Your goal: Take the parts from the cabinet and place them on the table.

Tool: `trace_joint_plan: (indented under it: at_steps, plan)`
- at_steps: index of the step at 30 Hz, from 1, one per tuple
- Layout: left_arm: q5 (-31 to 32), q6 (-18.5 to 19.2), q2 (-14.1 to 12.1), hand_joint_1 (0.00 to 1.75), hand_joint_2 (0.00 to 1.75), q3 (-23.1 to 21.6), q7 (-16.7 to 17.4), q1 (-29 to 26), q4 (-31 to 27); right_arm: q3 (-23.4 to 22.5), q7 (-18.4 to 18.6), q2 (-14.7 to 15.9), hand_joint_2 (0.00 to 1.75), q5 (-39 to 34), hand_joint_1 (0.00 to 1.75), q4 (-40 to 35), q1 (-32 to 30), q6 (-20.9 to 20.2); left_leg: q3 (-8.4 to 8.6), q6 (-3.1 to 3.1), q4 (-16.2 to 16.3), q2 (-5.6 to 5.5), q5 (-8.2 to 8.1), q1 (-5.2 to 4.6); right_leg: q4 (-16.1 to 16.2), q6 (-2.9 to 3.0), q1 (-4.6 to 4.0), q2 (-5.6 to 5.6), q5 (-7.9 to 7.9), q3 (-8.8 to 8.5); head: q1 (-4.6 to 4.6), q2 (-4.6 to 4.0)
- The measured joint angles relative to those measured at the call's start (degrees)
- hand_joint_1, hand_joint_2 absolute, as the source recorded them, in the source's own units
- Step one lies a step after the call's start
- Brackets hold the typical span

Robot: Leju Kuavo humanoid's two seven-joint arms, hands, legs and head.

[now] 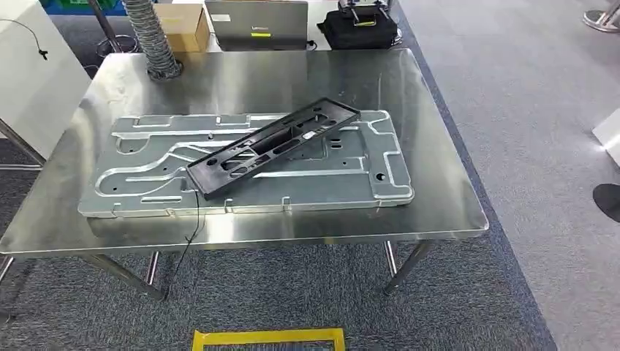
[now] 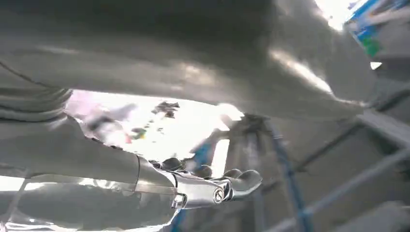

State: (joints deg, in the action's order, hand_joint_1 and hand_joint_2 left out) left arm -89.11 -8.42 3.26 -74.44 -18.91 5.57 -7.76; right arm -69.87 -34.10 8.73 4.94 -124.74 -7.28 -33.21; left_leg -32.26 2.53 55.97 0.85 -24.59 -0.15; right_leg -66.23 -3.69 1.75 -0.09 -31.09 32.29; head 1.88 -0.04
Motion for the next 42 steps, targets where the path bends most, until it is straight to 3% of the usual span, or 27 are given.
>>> trace_joint_plan:
  at_steps: [1, 2, 3, 6, 7, 9, 11, 12, 14, 16, 17, 18, 21, 22, 23, 24, 26, 27, 28, 29, 31, 32, 33, 37, 38, 39, 42]
  plan:
    - [0.00, -0.07, 0.00, 0.00, 0.00, 0.02, -0.02, 0.00, 0.00, -1.28, -0.28, -1.10, 0.00, 1.22, 0.00, 1.10, 0.71, -0.96, -0.56, -0.22, 0.53, -0.02, 0.14, 0.08, 5.97, -0.05, 0.17, -0.08, 1.79, -3.82, 0.00, 0.00]
    - [0.00, -0.18, -0.02, 0.00, 0.00, 0.04, -0.04, 0.02, 0.00, -2.57, -0.48, -2.13, 0.00, 2.23, 0.00, 2.13, 1.44, -1.42, -1.00, -0.51, 0.96, -0.03, 0.28, 0.02, 10.78, 0.16, 0.14, -0.12, 0.34, -6.40, 0.00, 0.00]
    - [0.00, -0.26, 0.02, 0.00, 0.00, 0.07, -0.15, 0.04, 0.00, -3.69, -0.68, -3.09, 0.00, 3.30, 0.00, 3.20, 1.91, -1.66, -1.16, -0.93, 1.10, -0.09, 0.52, -0.05, 10.69, 1.07, -0.58, 0.18, 1.03, -6.46, 0.02, 0.00]
    - [0.00, -0.31, 0.02, 0.00, 0.00, 0.07, -0.39, -0.11, 0.00, -6.63, -0.89, -5.77, 0.00, 5.61, 0.00, 6.18, 2.94, -2.07, -1.31, -2.16, 1.05, -0.13, 1.39, 0.09, 10.53, 2.33, -0.83, 0.20, 1.34, -5.62, 0.00, 0.00]
    - [0.00, -0.31, 0.00, 0.00, 0.00, 0.07, -0.44, -0.14, 0.00, -7.34, -0.74, -6.39, 0.00, 6.40, 0.00, 6.98, 3.39, -2.14, -1.53, -2.55, 1.29, -0.16, 1.33, -0.03, 11.00, 3.09, -0.30, 0.16, 1.95, -5.36, 0.00, 0.00]
    - [0.02, -0.31, -0.02, 0.00, 0.00, 0.09, -0.48, -0.21, 0.00, -9.00, 0.00, -8.03, 0.00, 8.90, 0.00, 9.17, 4.53, -2.36, -3.28, -2.89, 5.84, -0.36, -3.86, 0.31, 10.97, 3.96, -0.45, 0.01, 2.77, -4.37, 0.00, -0.02]
    - [0.07, -0.29, -0.02, 0.00, 0.00, 0.07, -0.37, -0.21, 0.00, -10.95, -0.08, -10.25, 0.00, 12.81, 0.00, 12.89, 5.39, -0.90, -6.12, -3.23, 14.91, -0.36, -9.67, 0.35, 10.89, 4.15, -0.67, -0.01, 3.62, -3.23, 0.00, 0.00]
    - [0.11, -0.20, -0.02, 0.00, 0.00, 0.07, -0.24, -0.24, 0.00, -11.95, -0.46, -11.31, 0.00, 15.00, 0.00, 14.99, 5.93, 0.62, -6.82, -3.33, 18.46, -0.36, -10.84, 0.35, 10.81, 4.14, -0.79, -0.01, 4.11, -2.64, 0.00, -0.02]
    - [0.22, 0.04, -0.02, 0.00, 0.00, 0.02, 0.18, -0.26, 0.00, -13.70, -0.85, -13.10, 0.00, 19.90, 0.00, 19.62, 6.94, 4.91, -4.72, -3.12, 17.48, -0.36, -8.73, 0.35, 10.55, 4.06, -0.94, 0.00, 4.79, -1.57, 0.00, 0.00]
    - [0.39, 0.22, -0.02, 0.00, 0.00, -0.11, 0.39, -0.19, 0.00, -15.27, -1.31, -14.35, 0.00, 24.92, 0.00, 27.02, 7.72, 12.04, 1.75, -2.60, 7.90, -0.38, -4.98, 0.32, 10.23, 3.83, -1.01, 0.06, 5.26, -0.72, 0.00, 0.00]
    - [0.46, 0.31, -0.04, 0.00, 0.00, -0.15, 0.42, -0.10, 0.00, -15.79, -1.38, -14.43, 0.00, 26.85, 0.00, 31.15, 8.16, 15.39, 5.58, -2.20, 2.28, -0.50, -4.44, 0.26, 10.03, 3.60, -1.03, 0.09, 5.48, -0.56, 0.00, 0.00]
    - [0.57, 0.37, -0.07, 0.00, 0.00, -0.22, 0.42, 0.01, 0.00, -16.30, -1.73, -14.43, 0.00, 28.31, 0.00, 36.09, 8.30, 18.99, 7.07, -1.96, -0.76, -0.58, -5.34, -0.05, 9.79, 3.30, -1.37, 0.10, 5.68, -0.20, 0.00, 0.00]
    - [1.03, 0.35, -0.07, 0.00, 0.00, -0.72, 0.39, -0.03, 0.00, -16.84, -1.20, -13.99, 0.00, 32.06, 0.00, 48.94, 9.13, 27.73, 6.05, -1.23, -0.37, -0.53, -4.71, -0.23, 10.06, 2.12, -1.23, 0.14, 6.66, -0.16, 0.00, 0.00]
    - [1.12, 0.35, -0.07, 0.00, 0.00, -0.96, 0.42, 0.00, 0.00, -17.02, -0.39, -13.25, 0.00, 33.03, 0.00, 53.64, 9.30, 30.95, 5.88, -0.50, -1.01, -0.45, -4.03, 0.04, 10.20, 1.61, -1.35, 0.24, 7.01, -0.09, 0.00, 0.00]
    - [1.27, 0.35, -0.09, 0.00, 0.00, -1.20, 0.42, 0.21, 0.00, -17.30, 0.20, -12.70, 0.00, 33.59, 0.00, 58.83, 9.45, 33.90, 5.57, 0.12, -1.29, -0.22, -3.39, 0.22, 9.44, 1.43, -1.00, 0.24, 5.78, 0.27, 0.00, 0.00]
    - [1.51, 0.35, -0.09, 0.00, 0.00, -1.36, 0.42, 0.35, 0.00, -17.56, 0.44, -11.98, 0.00, 33.81, 0.00, 63.04, 9.58, 36.12, 4.95, 0.63, -1.35, -0.22, -2.98, 0.25, 7.01, 1.09, -0.93, 0.17, 2.88, 1.26, 0.00, -0.02]
    - [1.66, 0.31, -0.09, 0.00, 0.00, -1.57, 0.59, 0.30, 0.00, -17.60, 1.38, -10.91, 0.00, 34.36, 0.00, 72.23, 10.22, 39.95, 3.69, 0.70, -1.23, -0.08, -2.16, 0.05, -1.86, 0.48, -0.79, 0.15, -3.12, 4.48, 0.00, -0.02]
    - [1.68, 0.31, -0.11, 0.00, 0.00, -1.68, 0.70, 0.32, 0.00, -17.60, 2.18, -10.50, 0.00, 34.48, 0.00, 76.22, 10.43, 41.66, 3.00, 0.68, -1.06, 0.01, -1.77, 0.01, -6.00, 0.29, -0.77, 0.15, -4.77, 5.77, 0.00, 0.00]
    - [1.71, 0.22, -0.11, 0.00, 0.00, -1.84, 0.79, 0.32, 0.00, -17.60, 3.10, -10.30, 0.00, 34.85, 0.00, 79.83, 10.57, 42.77, 2.35, 0.60, -0.85, 0.02, -1.45, -0.04, -7.78, 0.23, -0.72, 0.14, -4.76, 5.91, 0.00, 0.00]
    - [1.71, 0.20, -0.13, 0.00, 0.00, -1.99, 0.92, 0.32, 0.00, -17.60, 3.91, -9.91, 0.00, 35.16, 0.00, 83.00, 10.62, 43.71, 1.76, 0.48, -0.58, 0.02, -1.17, -0.04, -6.84, 0.20, -0.64, 0.13, -3.46, 4.69, 0.00, 0.00]
    - [1.73, 0.18, -0.13, 0.00, 0.00, -2.27, 1.14, 0.34, 0.00, -17.60, 6.15, -9.38, 0.00, 35.97, 0.00, 88.92, 10.92, 45.66, 0.88, 0.17, 0.17, 0.01, -0.84, -0.03, 2.58, 0.34, -0.47, 0.09, 0.92, -1.68, 0.00, 0.00]
    - [1.73, 0.15, -0.13, 0.00, 0.00, -2.43, 1.20, 0.41, 0.00, -17.60, 7.32, -8.97, 0.00, 36.52, 0.00, 91.29, 11.15, 46.64, 0.54, 0.01, 0.63, 0.01, -0.74, -0.02, 8.07, 0.53, -0.44, 0.08, 1.98, -5.19, 0.00, -0.02]
    - [1.73, 0.15, -0.13, 0.00, 0.00, -2.54, 1.22, 0.48, 0.00, -17.60, 8.24, -8.90, 0.00, 36.83, 0.00, 93.56, 11.50, 47.35, 0.07, -0.35, 0.92, 0.01, -0.55, -0.25, 11.21, 1.11, -0.81, 0.12, 0.56, -6.83, 0.00, 0.00]
    - [1.66, -0.11, -0.15, 0.00, 0.00, -2.73, 1.40, 0.51, 0.00, -17.60, 11.41, -8.58, 0.00, 37.61, 0.00, 100.03, 11.68, 48.94, -0.29, -1.86, 1.06, -0.04, 0.50, -0.23, 10.96, 3.02, -1.03, 0.20, 1.69, -5.52, 0.00, 0.00]
    - [1.64, -0.30, -0.24, 0.00, 0.00, -2.77, 1.40, 0.51, 0.00, -17.60, 12.47, -8.62, 0.00, 37.91, 0.00, 101.55, 11.82, 49.20, -0.66, -2.18, 1.75, -0.26, -0.24, -0.03, 11.24, 3.63, -0.68, -0.07, 2.30, -5.30, 0.00, 0.00]
    - [1.64, -0.46, -0.26, 0.00, 0.00, -2.80, 1.40, 0.51, 0.00, -17.58, 13.18, -8.62, 0.00, 38.31, 0.00, 102.52, 11.96, 49.45, -1.55, -2.47, 3.71, -0.39, -2.67, -0.08, 11.27, 4.06, -0.74, -0.01, 2.68, -4.79, 0.00, -0.02]
    - [1.64, -0.59, -0.28, 0.00, 0.00, -2.84, 1.38, 0.51, 0.00, -17.47, 14.89, -8.75, 0.00, 38.92, 0.00, 104.66, 12.02, 49.64, -5.54, -3.11, 16.06, -0.42, -10.98, 0.31, 10.96, 4.54, -1.03, -0.12, 3.73, -3.12, 0.00, -0.02]
